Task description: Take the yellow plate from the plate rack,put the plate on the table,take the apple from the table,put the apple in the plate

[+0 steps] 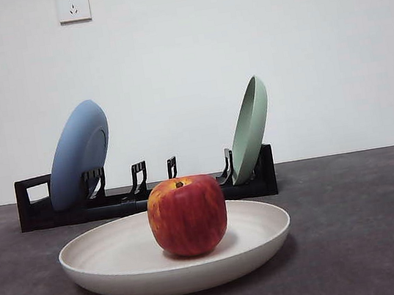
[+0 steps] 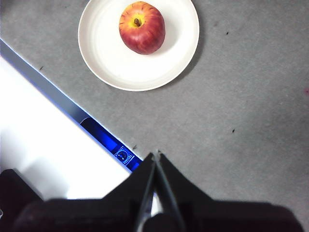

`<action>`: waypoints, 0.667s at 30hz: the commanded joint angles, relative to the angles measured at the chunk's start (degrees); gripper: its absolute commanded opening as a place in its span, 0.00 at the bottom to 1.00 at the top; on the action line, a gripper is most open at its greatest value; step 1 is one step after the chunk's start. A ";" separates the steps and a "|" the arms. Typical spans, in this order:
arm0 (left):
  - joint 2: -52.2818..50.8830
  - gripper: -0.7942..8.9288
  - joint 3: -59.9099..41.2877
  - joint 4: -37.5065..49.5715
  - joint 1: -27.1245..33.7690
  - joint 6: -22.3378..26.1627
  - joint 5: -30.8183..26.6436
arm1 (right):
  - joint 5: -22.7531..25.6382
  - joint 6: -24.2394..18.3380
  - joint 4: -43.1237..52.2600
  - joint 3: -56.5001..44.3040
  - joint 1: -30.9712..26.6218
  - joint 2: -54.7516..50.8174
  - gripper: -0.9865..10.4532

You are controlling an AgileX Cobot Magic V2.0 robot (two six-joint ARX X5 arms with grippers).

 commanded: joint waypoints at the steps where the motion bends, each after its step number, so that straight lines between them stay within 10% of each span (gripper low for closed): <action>1: -1.44 0.08 -1.99 0.52 0.20 -2.80 -0.13 | 0.07 0.42 0.35 -0.33 0.02 0.07 0.09; 20: -1.88 0.08 -3.72 -0.85 0.17 -5.35 0.11 | 0.07 0.42 0.35 -0.33 0.02 0.07 0.09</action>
